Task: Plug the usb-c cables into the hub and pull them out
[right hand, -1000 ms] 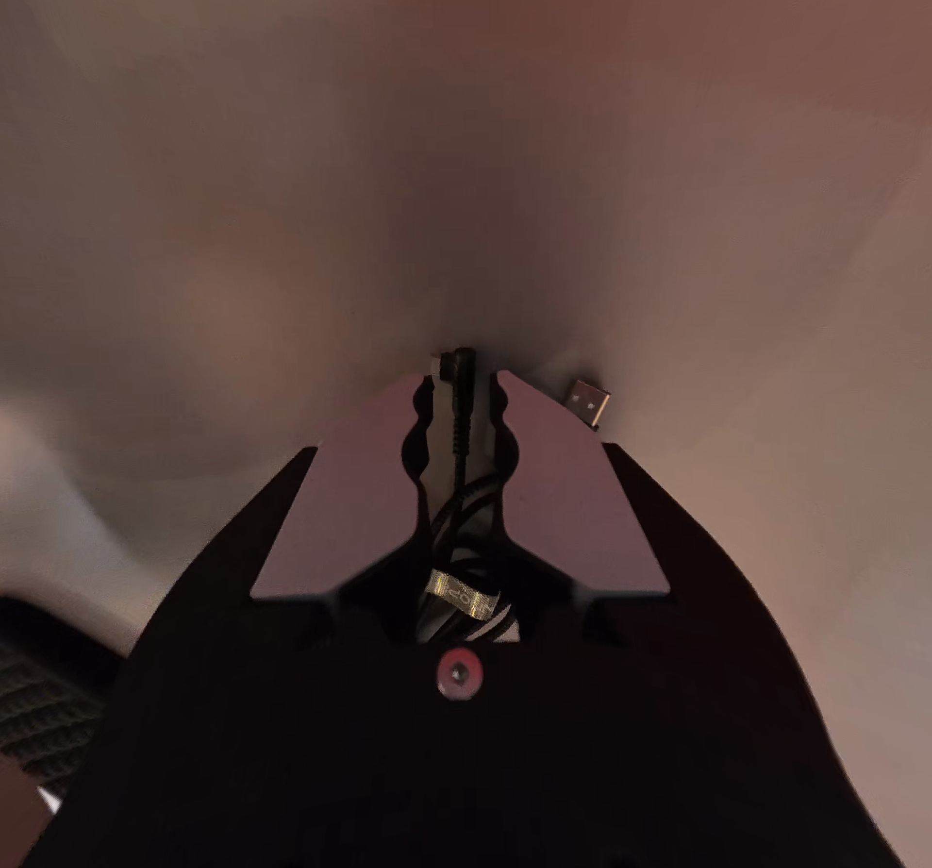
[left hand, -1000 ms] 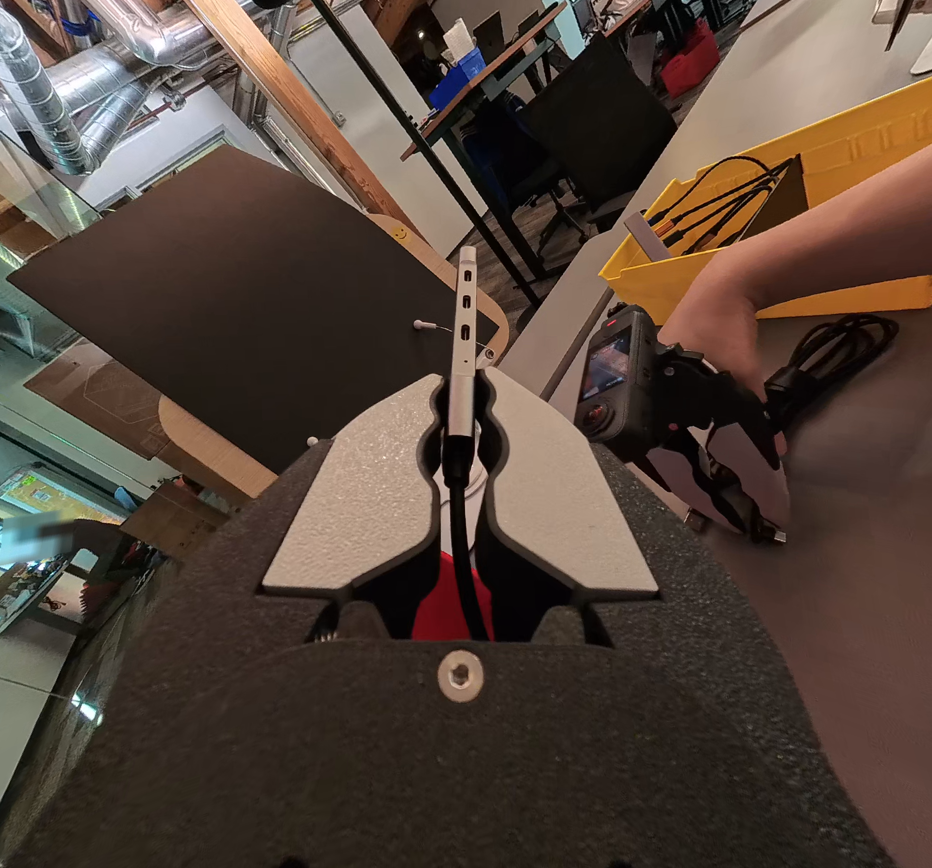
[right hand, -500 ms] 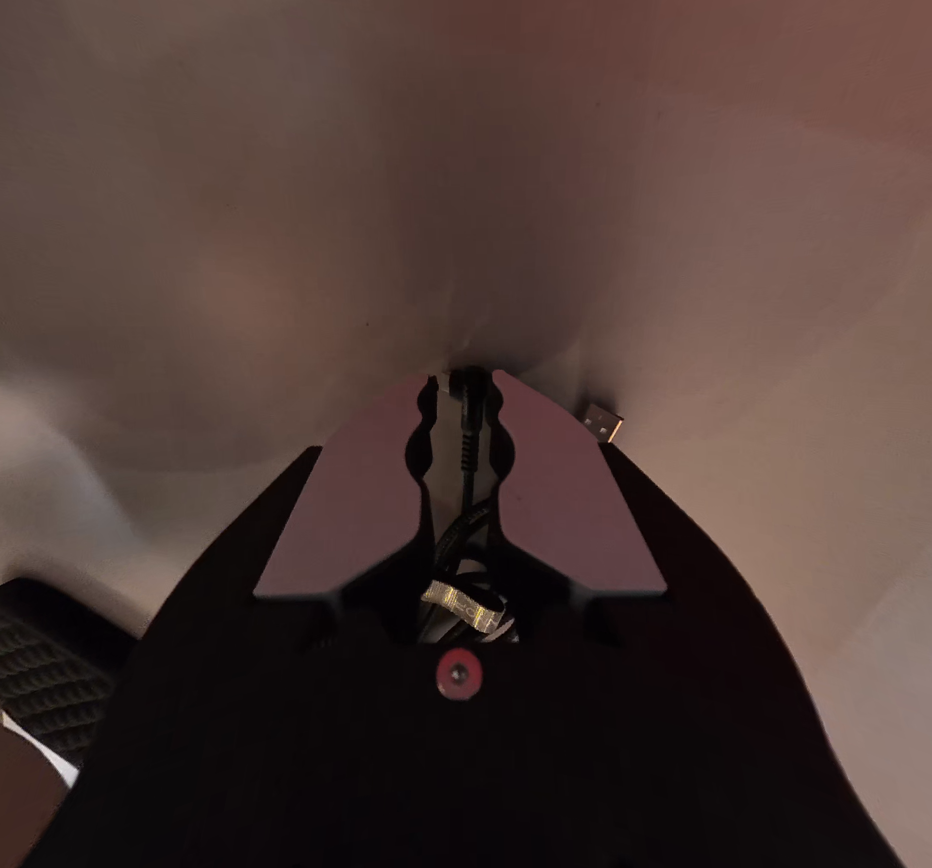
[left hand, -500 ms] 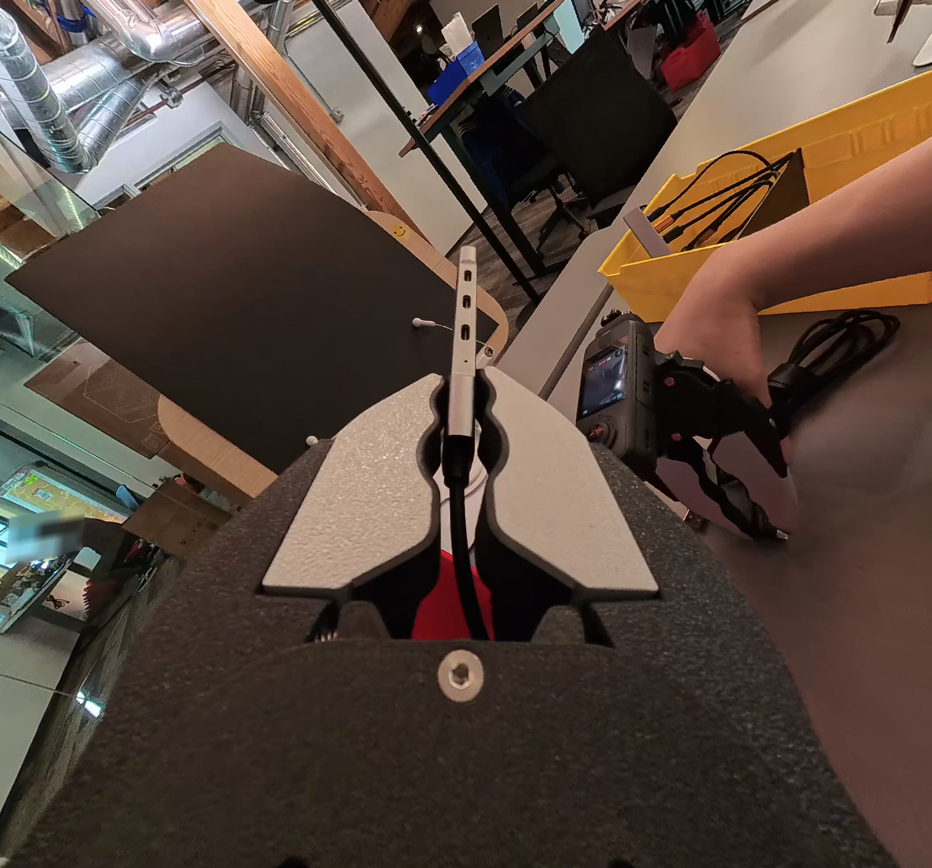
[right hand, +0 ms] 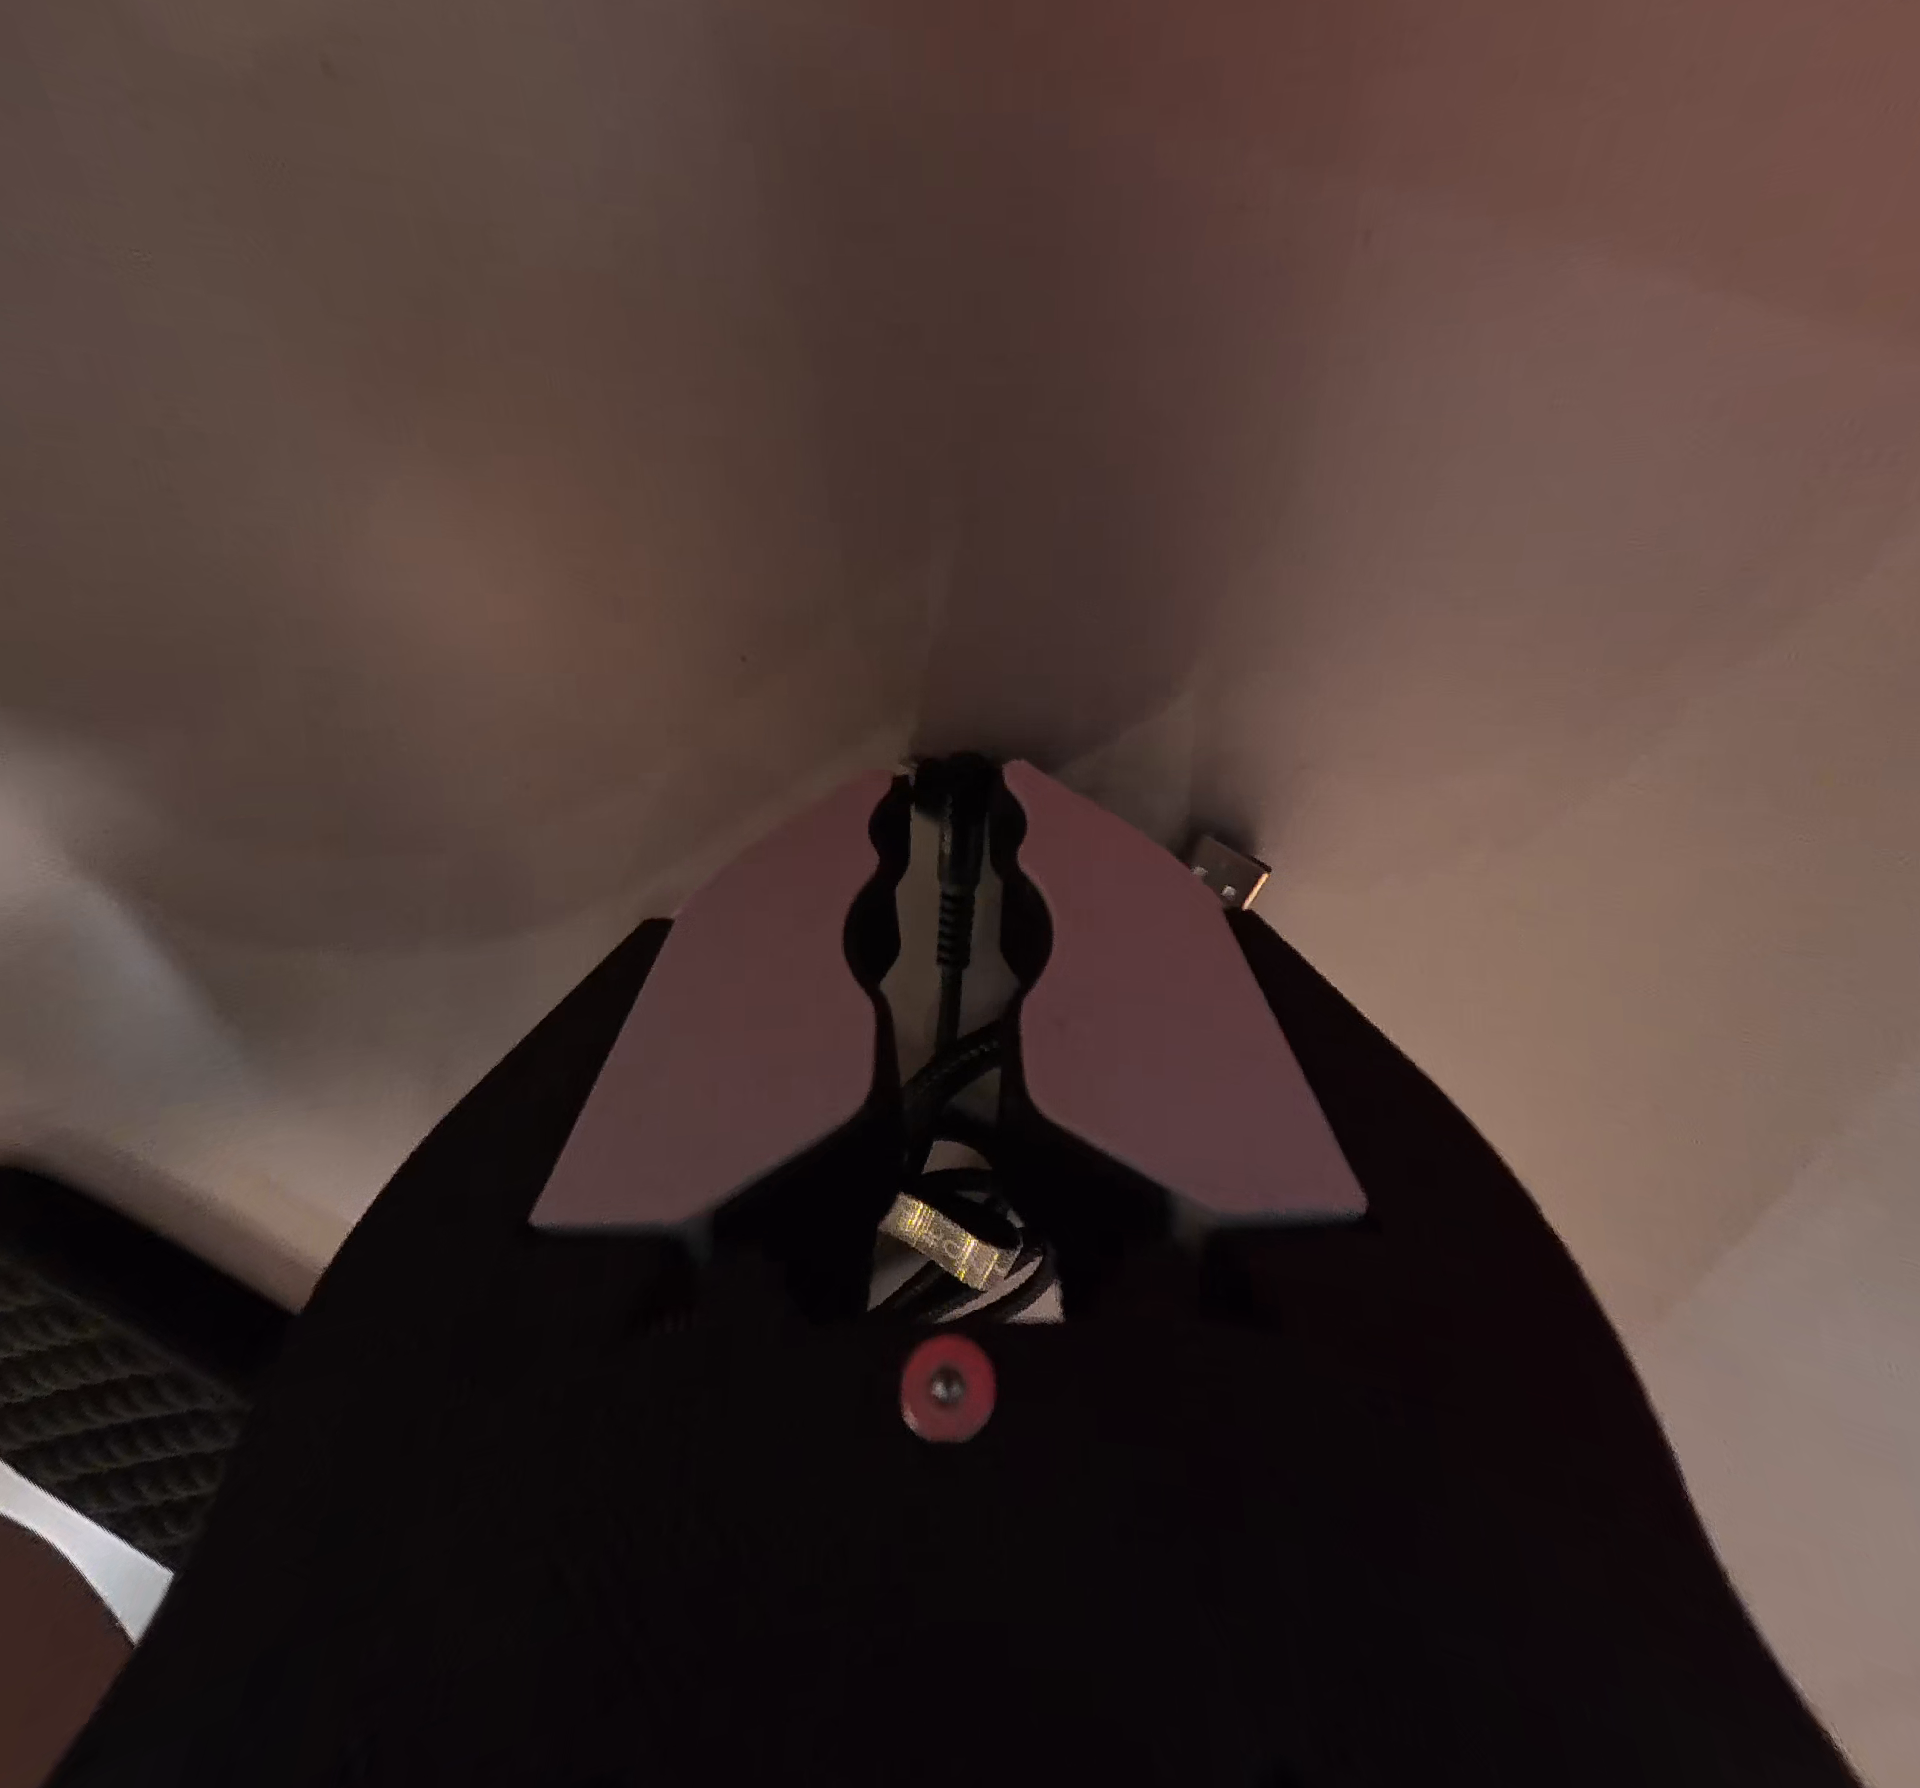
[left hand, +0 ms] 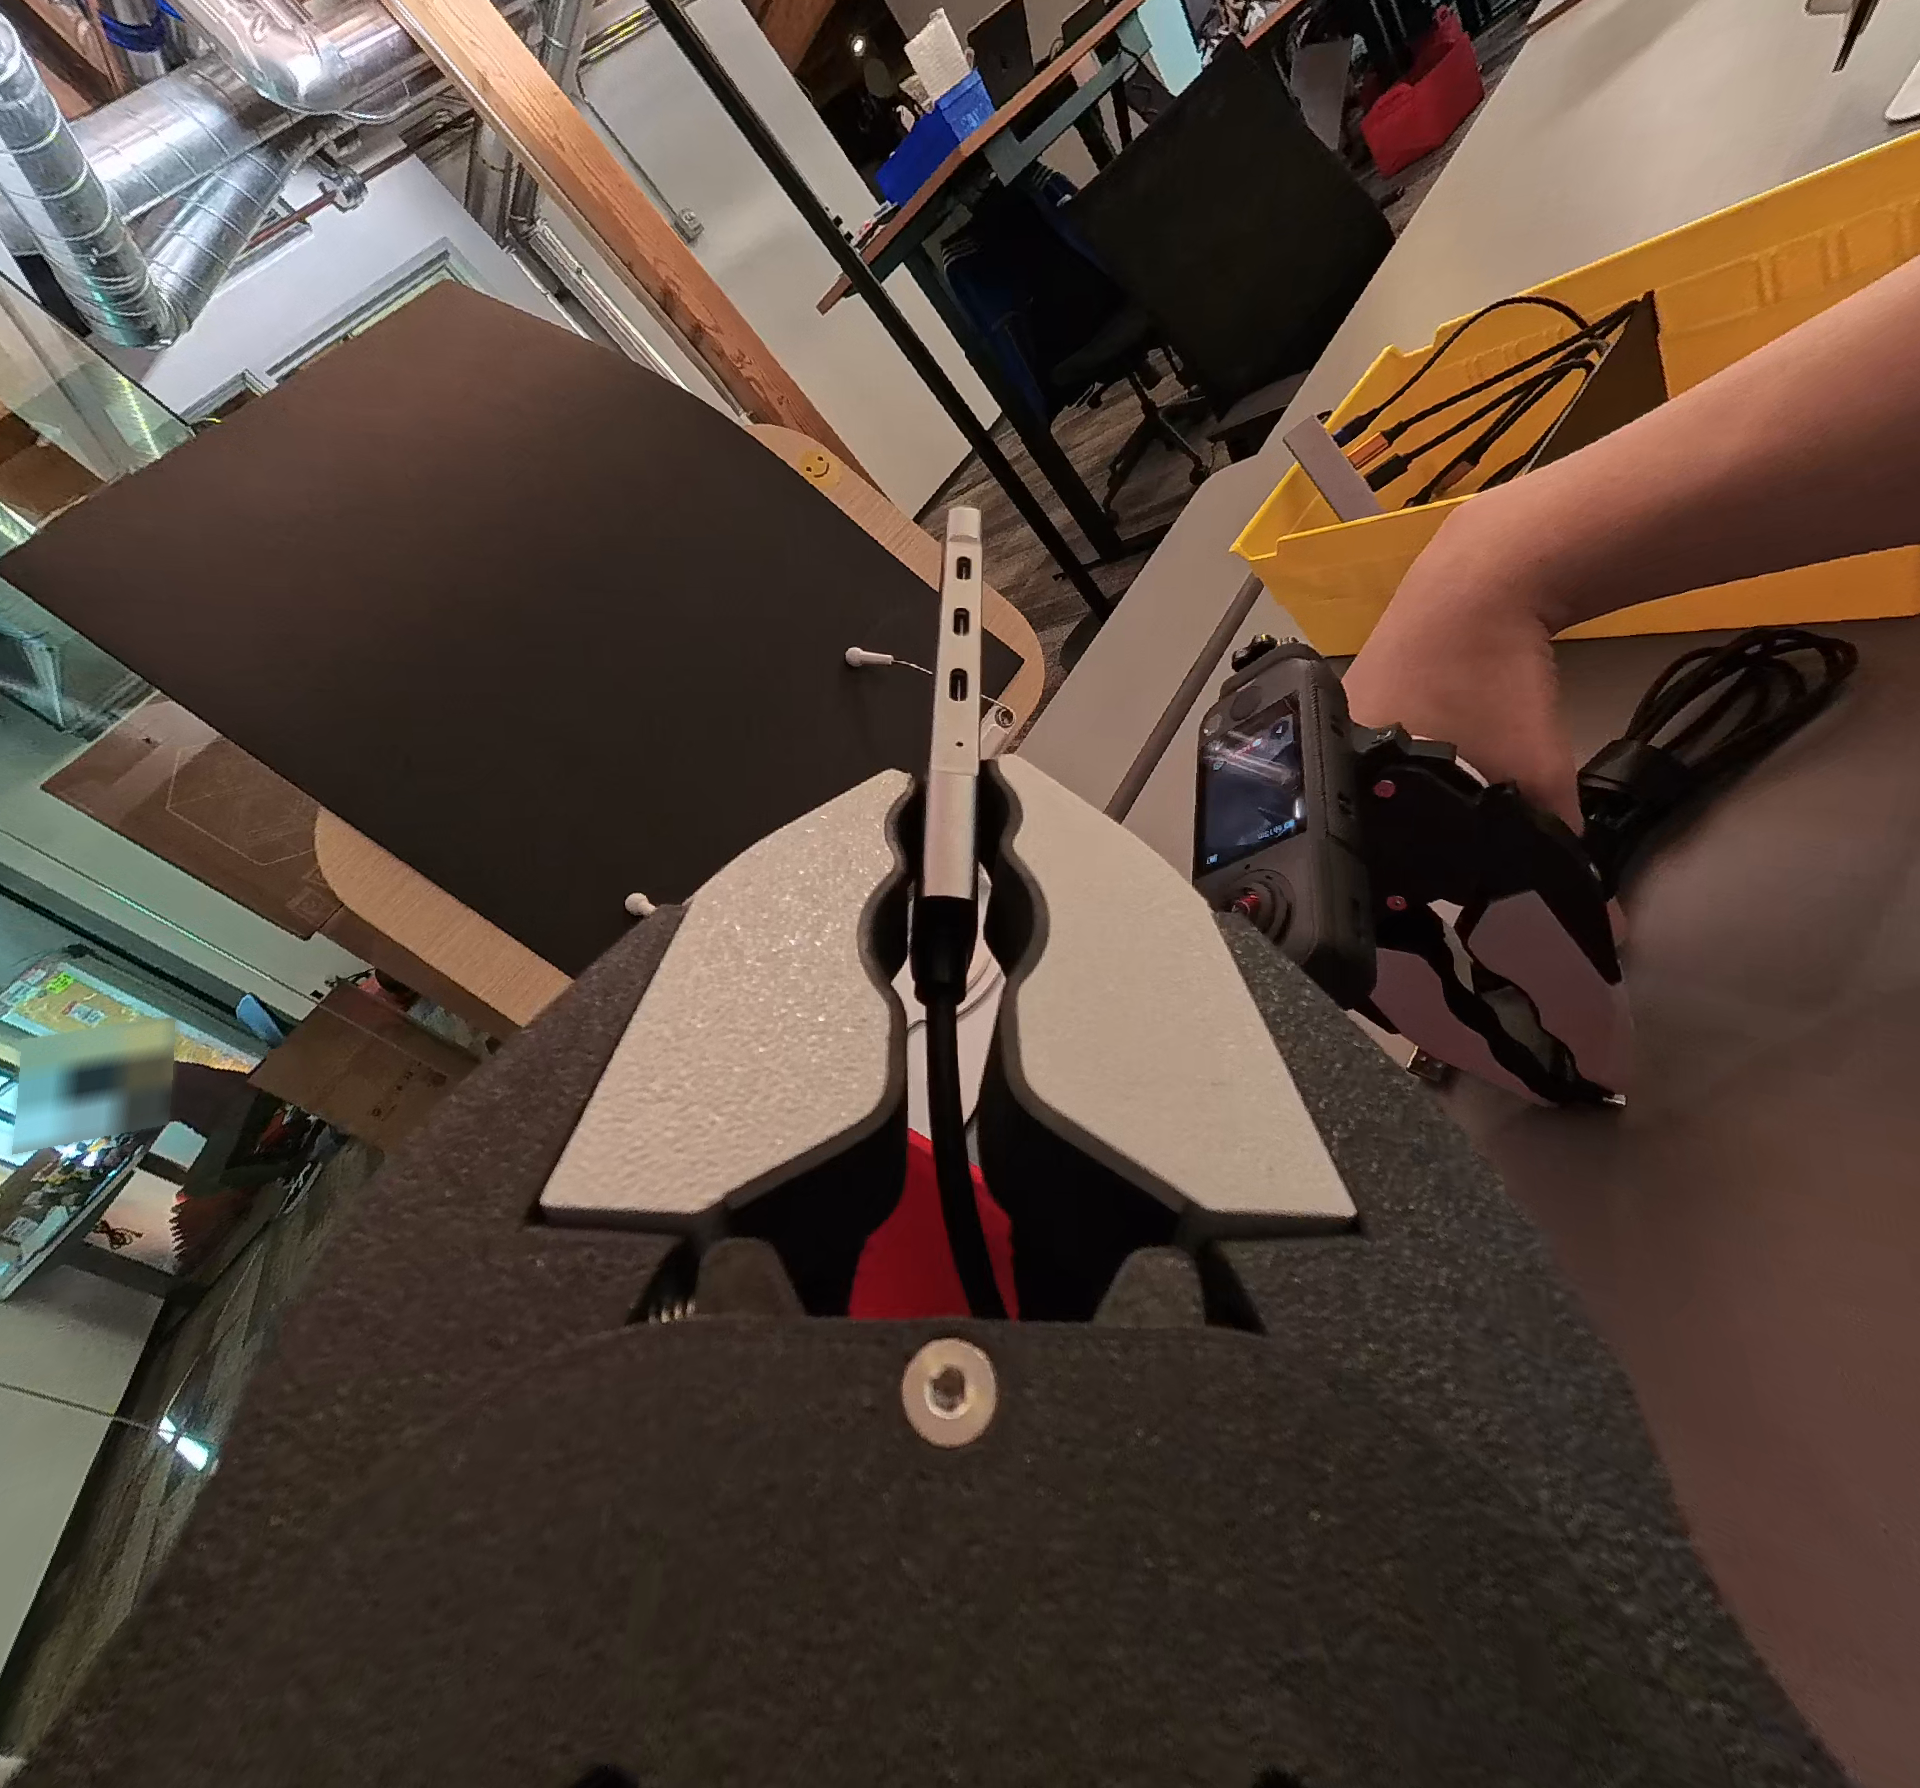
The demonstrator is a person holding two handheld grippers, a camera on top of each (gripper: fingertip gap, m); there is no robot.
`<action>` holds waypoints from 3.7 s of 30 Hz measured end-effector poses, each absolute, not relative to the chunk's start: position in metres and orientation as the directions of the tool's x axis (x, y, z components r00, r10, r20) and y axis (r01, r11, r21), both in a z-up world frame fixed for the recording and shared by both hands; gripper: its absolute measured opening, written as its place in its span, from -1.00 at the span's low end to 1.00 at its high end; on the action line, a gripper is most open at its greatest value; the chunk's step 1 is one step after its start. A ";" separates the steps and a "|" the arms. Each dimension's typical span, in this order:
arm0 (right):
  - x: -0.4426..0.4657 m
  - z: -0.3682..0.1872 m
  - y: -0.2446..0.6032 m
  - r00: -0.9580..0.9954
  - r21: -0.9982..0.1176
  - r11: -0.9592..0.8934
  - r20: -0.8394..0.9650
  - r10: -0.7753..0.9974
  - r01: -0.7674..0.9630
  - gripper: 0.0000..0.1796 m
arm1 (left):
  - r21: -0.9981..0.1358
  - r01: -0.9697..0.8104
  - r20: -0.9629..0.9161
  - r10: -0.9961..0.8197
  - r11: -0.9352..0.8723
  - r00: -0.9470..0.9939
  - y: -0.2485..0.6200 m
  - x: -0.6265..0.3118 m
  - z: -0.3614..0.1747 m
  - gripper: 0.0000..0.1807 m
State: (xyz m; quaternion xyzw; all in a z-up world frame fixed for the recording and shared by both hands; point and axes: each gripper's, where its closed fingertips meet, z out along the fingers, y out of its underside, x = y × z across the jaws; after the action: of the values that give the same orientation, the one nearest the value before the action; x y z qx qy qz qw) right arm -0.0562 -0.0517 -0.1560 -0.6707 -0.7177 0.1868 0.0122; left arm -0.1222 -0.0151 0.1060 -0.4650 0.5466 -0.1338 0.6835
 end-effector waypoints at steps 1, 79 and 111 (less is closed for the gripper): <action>-0.056 -0.156 -0.052 -0.093 -0.280 0.024 -0.237 0.967 0.960 -0.83 | -0.781 -0.326 -0.623 -0.691 0.532 0.366 -0.015 -0.122 0.106 -0.90; -0.048 0.038 -0.042 0.214 -0.376 0.542 0.916 0.338 0.751 -0.89 | -0.439 -0.638 -0.812 -0.583 0.633 -0.021 -0.024 -0.047 0.015 -0.90; -0.045 0.041 -0.053 0.137 -0.317 0.589 0.934 0.330 0.743 -0.89 | -0.404 -0.551 -0.856 -0.515 0.730 -0.054 -0.043 -0.041 0.025 -0.90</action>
State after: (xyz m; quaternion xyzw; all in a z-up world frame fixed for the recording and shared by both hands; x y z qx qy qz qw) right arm -0.0447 -0.0532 0.0413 -0.4223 -0.6358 -0.1653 0.6246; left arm -0.0414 -0.0434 0.0250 -0.3670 0.7257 0.0157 0.5817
